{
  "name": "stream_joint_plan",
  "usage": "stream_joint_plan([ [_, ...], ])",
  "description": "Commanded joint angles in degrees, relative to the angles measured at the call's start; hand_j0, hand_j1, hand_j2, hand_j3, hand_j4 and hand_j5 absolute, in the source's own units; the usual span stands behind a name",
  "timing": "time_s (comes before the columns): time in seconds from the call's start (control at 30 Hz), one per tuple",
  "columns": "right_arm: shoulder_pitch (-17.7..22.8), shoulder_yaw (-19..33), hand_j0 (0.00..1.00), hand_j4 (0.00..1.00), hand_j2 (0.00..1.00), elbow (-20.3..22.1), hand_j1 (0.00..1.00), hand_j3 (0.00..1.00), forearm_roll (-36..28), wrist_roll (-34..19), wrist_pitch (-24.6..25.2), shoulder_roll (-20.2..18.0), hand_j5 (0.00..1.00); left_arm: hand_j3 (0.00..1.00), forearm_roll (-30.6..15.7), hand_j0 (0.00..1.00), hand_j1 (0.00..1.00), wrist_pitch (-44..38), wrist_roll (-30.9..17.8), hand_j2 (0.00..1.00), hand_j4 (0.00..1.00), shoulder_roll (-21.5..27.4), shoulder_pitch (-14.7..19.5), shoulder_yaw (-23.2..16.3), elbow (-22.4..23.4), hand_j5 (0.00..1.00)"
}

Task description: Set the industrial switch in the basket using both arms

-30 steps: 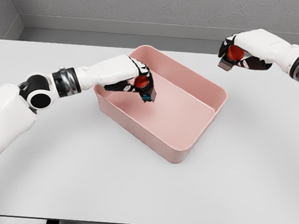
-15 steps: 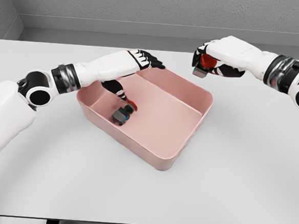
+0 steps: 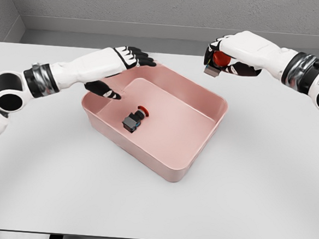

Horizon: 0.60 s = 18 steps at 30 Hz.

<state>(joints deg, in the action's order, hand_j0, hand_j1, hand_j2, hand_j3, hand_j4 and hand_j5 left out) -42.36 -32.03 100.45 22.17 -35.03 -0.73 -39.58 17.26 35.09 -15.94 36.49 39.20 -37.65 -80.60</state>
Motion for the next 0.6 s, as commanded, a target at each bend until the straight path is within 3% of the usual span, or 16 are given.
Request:
stream_joint_plan([
  [0.0, 0.0, 0.0, 0.51, 0.51, 0.51, 0.0, 0.51, 0.51, -0.1, 0.0, -0.1, 0.0, 0.51, 1.00, -2.4, 1.00, 1.00, -0.1, 0.1, 1.00, 1.00, 5.7, -0.5, -0.1, -2.7, 1.00],
  [0.17, -0.2, -0.4, 0.51, 0.51, 0.51, 0.0, 0.51, 0.51, -0.1, 0.0, -0.1, 2.1, 0.51, 1.00, -4.9, 1.00, 1.00, -0.1, 0.2, 1.00, 1.00, 12.2, -1.9, -0.1, -5.8, 1.00],
  [0.33, -0.3, -1.8, 0.51, 0.51, 0.51, 0.0, 0.51, 0.51, -0.2, 0.0, -0.1, 4.6, 0.51, 1.00, -6.1, 1.00, 1.00, -0.1, 0.2, 1.00, 1.00, 18.6, -6.2, 1.0, -7.9, 1.00],
  [0.47, -1.1, -3.6, 0.51, 0.51, 0.51, 0.0, 0.51, 0.51, -0.2, 0.0, 0.0, 7.1, 0.51, 1.00, -6.9, 1.00, 1.00, -0.1, 1.3, 1.00, 1.00, 22.8, -11.5, 5.1, -8.2, 1.00],
  [0.57, -1.1, -4.4, 0.51, 0.51, 0.51, 0.0, 0.51, 0.51, -0.4, 0.0, 0.0, 7.6, 0.51, 1.00, -7.0, 1.00, 1.00, -0.1, 2.8, 1.00, 1.00, 24.2, -12.9, 6.8, -8.2, 1.00],
])
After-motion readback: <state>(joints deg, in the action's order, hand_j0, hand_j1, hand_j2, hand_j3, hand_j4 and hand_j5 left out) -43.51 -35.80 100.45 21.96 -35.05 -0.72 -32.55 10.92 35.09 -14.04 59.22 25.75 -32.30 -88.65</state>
